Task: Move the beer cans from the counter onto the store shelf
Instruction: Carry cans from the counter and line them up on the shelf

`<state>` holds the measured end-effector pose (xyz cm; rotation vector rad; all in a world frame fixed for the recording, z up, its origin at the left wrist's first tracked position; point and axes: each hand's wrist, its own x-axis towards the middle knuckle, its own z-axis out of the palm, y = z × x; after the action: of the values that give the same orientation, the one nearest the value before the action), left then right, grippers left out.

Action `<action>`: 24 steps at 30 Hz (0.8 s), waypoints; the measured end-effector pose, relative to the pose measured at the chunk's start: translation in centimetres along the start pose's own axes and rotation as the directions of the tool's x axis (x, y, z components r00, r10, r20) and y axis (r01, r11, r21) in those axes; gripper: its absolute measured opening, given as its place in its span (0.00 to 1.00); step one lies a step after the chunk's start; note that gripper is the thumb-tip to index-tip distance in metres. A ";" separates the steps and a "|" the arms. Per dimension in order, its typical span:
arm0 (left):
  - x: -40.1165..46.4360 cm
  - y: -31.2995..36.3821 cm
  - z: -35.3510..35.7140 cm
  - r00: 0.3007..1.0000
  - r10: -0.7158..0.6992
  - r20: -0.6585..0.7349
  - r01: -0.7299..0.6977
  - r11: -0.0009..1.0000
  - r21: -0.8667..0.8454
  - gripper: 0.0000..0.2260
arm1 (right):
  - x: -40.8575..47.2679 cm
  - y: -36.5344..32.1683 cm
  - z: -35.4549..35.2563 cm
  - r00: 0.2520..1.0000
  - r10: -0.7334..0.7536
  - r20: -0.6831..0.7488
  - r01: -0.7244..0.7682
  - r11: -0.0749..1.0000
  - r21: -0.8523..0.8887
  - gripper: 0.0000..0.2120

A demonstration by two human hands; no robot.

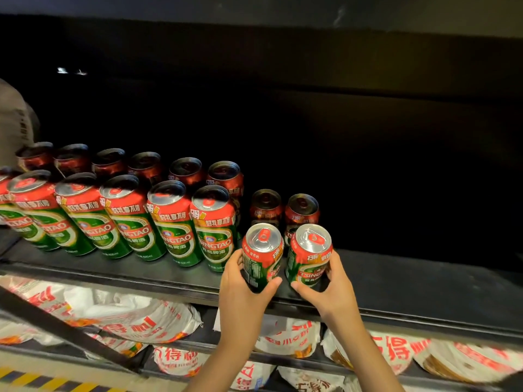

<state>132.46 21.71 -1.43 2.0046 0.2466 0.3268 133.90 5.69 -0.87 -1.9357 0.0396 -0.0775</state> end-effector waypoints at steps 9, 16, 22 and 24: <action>0.0 -0.8 -0.6 0.999 0.028 0.016 -0.027 0.997 -0.071 0.27 | -0.2 0.3 0.0 1.000 -0.014 0.019 0.015 0.999 -0.037 0.37; -0.2 -0.5 -1.2 0.990 0.137 0.034 -0.137 0.991 -0.012 0.32 | -0.3 0.1 -0.1 1.000 0.008 -0.008 -0.008 1.000 -0.029 0.35; -0.2 -1.2 -1.5 0.992 0.085 0.093 -0.076 0.993 -0.087 0.31 | -0.3 -0.2 0.1 0.998 0.029 -0.050 -0.029 1.000 0.008 0.35; -0.1 -1.4 -1.6 0.988 0.094 0.122 -0.084 0.993 -0.086 0.31 | -0.5 -0.4 0.1 0.998 0.030 -0.049 -0.029 0.999 0.020 0.34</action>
<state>131.76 23.63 -2.06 1.9514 0.0632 0.2615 133.45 5.93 -0.56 -1.9137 0.0997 -0.1060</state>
